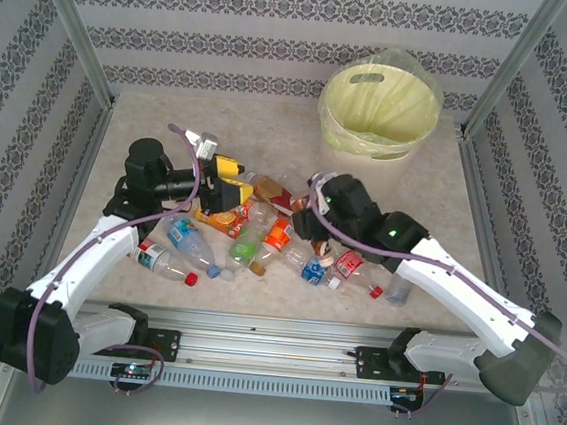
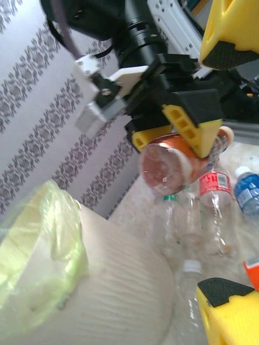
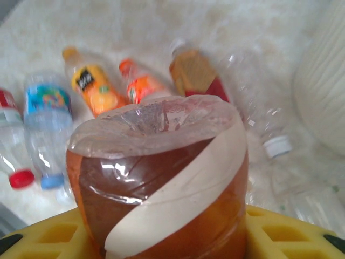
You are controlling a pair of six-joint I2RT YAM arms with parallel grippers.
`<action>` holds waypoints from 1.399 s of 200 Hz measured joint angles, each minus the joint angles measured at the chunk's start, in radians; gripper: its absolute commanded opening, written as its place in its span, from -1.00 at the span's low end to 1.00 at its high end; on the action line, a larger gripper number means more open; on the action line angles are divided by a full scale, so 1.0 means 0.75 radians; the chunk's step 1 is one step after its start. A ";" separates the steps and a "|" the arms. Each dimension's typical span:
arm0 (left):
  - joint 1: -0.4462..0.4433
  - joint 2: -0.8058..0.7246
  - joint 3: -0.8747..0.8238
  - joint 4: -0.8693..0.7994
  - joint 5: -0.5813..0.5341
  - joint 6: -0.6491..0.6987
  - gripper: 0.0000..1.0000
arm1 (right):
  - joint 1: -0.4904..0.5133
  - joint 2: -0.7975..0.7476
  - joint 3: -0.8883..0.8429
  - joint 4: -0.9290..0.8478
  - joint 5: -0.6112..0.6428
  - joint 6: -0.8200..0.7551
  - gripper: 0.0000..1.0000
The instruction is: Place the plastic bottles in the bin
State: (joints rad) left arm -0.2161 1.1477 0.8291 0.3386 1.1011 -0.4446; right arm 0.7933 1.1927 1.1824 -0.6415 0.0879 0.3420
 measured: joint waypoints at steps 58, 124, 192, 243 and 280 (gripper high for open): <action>0.000 0.071 0.000 0.315 0.104 -0.202 1.00 | -0.207 -0.005 0.282 -0.031 -0.006 -0.036 0.07; 0.000 0.057 -0.013 0.409 0.128 -0.273 1.00 | -0.490 0.119 0.584 -0.049 -0.078 -0.061 0.06; 0.000 0.042 -0.021 0.438 0.127 -0.292 1.00 | -0.681 0.394 0.930 -0.065 -0.133 -0.075 0.02; 0.000 -0.007 -0.046 0.421 0.050 -0.271 1.00 | -0.763 0.599 1.178 -0.107 -0.114 -0.075 0.00; 0.000 -0.065 -0.055 0.361 -0.045 -0.203 1.00 | -0.812 0.736 1.311 -0.165 -0.062 -0.076 0.00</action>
State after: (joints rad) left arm -0.2161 1.0988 0.7876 0.6094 1.0676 -0.5968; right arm 0.1844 1.7447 2.1654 -0.7650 0.0418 0.2848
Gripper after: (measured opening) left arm 0.998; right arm 0.505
